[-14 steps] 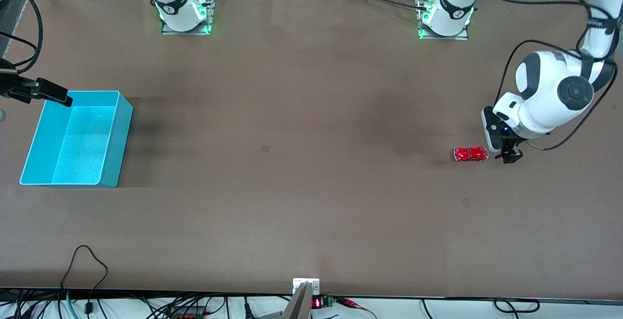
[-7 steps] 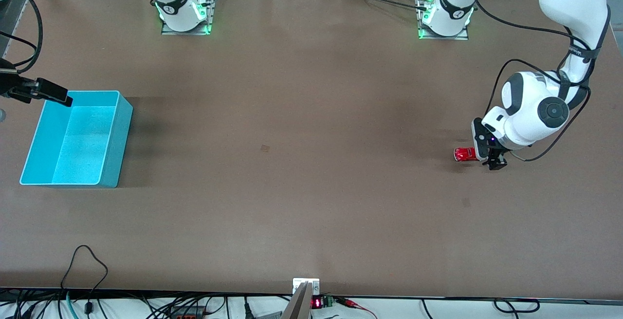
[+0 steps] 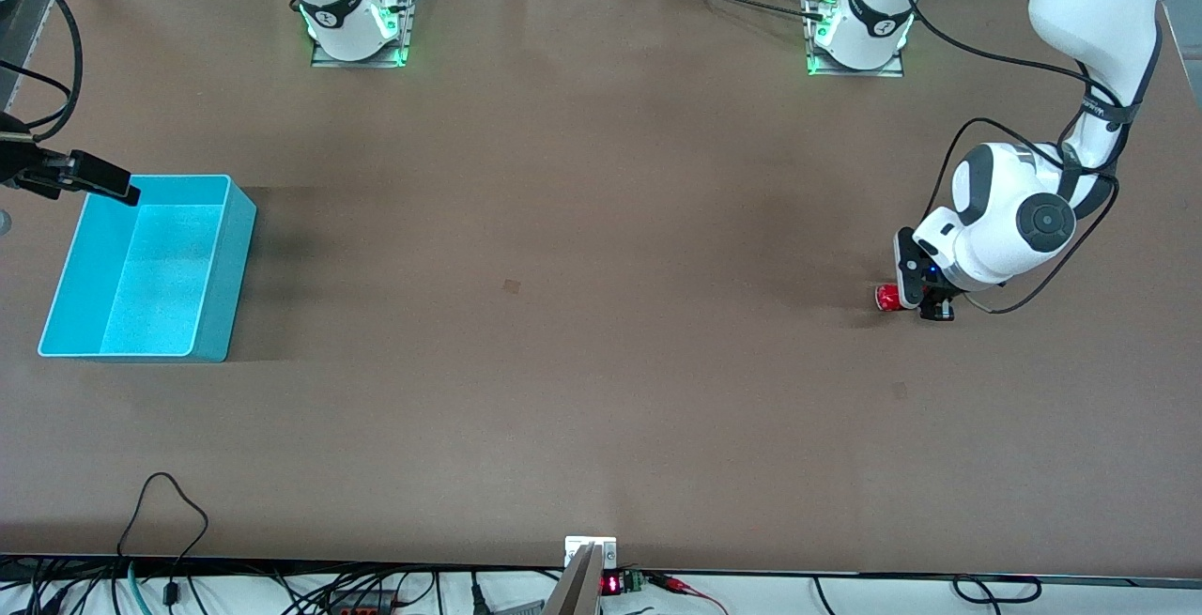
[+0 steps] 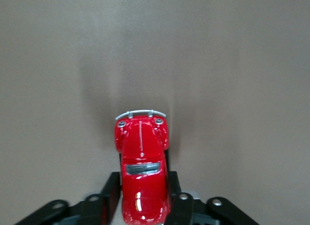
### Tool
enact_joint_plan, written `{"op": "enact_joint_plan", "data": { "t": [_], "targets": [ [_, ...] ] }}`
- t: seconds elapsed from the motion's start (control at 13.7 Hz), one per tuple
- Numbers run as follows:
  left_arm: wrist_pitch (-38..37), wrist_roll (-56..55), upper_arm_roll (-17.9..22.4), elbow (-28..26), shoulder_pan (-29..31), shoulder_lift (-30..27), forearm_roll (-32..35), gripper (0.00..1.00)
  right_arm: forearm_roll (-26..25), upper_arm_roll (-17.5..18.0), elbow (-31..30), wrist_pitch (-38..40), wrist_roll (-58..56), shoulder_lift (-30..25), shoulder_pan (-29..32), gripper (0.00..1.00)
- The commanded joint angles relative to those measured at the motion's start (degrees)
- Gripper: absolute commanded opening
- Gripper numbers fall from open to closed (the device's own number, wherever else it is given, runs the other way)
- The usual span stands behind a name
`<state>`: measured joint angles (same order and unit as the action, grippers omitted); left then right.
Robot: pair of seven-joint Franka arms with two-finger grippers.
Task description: Wind red beetle toy and store in blue box
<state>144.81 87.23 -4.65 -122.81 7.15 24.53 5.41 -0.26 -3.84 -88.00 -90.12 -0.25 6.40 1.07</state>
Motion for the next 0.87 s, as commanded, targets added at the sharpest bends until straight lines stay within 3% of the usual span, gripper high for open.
{"op": "enact_joint_plan", "data": {
  "t": [0.0, 0.8],
  "targets": [
    [-0.1, 1.3, -0.6, 1.0, 0.8, 1.0, -0.1, 0.14, 0.2, 0.2, 0.0, 0.4, -0.2, -0.3, 0.2, 1.00],
    [-0.1, 5.4, -0.6, 1.1, 0.6, 1.1, -0.1, 0.07, 0.2, 0.2, 0.0, 0.4, -0.3, -0.3, 0.2, 1.00]
  ]
}}
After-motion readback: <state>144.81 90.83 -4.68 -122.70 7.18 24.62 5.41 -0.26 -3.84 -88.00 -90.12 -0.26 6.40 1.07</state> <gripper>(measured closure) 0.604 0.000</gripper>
